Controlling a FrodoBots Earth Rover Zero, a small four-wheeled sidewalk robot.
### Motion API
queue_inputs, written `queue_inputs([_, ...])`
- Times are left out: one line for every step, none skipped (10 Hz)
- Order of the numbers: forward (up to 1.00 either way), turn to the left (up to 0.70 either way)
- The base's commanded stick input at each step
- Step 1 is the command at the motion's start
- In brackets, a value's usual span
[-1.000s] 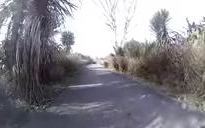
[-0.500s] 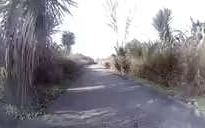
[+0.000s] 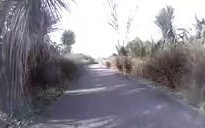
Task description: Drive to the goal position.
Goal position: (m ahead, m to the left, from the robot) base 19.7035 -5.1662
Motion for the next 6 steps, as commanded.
queue_inputs([0.45,0.0])
queue_inputs([0.45,0.0])
queue_inputs([0.45,0.0])
queue_inputs([0.45,0.0])
queue_inputs([0.45,0.0])
queue_inputs([0.45,0.0])
